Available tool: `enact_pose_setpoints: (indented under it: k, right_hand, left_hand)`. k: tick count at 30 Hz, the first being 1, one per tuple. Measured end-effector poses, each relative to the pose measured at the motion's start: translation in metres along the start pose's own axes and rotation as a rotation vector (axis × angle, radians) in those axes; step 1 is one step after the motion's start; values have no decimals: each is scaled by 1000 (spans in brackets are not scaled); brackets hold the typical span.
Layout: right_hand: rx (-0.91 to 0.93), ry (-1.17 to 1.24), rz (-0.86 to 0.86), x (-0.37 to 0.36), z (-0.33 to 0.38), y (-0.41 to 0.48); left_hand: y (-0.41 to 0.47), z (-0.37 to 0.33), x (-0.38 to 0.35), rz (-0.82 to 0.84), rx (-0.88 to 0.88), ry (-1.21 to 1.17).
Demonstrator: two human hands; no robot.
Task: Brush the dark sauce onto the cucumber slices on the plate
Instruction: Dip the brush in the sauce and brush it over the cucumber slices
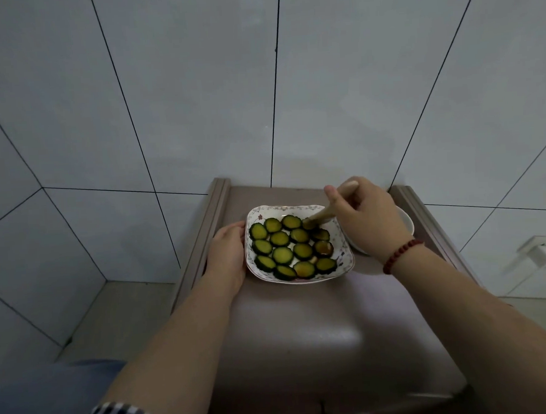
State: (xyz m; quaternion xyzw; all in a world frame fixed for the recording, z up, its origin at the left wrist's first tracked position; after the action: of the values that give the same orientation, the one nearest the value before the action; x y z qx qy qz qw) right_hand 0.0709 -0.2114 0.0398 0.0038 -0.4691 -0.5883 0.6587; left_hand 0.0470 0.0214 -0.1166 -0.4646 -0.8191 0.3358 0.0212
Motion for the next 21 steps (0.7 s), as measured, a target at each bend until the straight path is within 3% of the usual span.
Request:
enact_pose_setpoints:
  k: [7, 12, 15, 21]
  right_hand:
    - [-1, 56, -79, 20, 5, 0]
    - [-69, 139, -302, 51, -2, -4]
    - [-62, 44, -411, 67, -8, -8]
    - [-151, -89, -374, 70, -36, -18]
  left_hand:
    - [-1, -1, 0, -6, -1, 5]
    - [-2, 0, 1, -11, -1, 9]
    - [-3, 0, 1, -14, 6, 17]
    - [-6, -1, -1, -35, -4, 40]
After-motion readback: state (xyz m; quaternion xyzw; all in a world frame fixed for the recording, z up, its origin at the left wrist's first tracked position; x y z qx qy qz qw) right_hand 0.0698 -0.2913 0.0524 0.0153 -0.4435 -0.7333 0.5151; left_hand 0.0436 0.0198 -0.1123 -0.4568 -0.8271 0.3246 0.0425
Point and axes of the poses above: each hand's wrist, its own y-axis towards the middle knuckle, its own x-axis out of the back of the hand, z = x × y, the point moved 6 cm from there along y, towards the middle knuckle, and after that the axes turned 14 degrees about x, right-handed, at the moved point
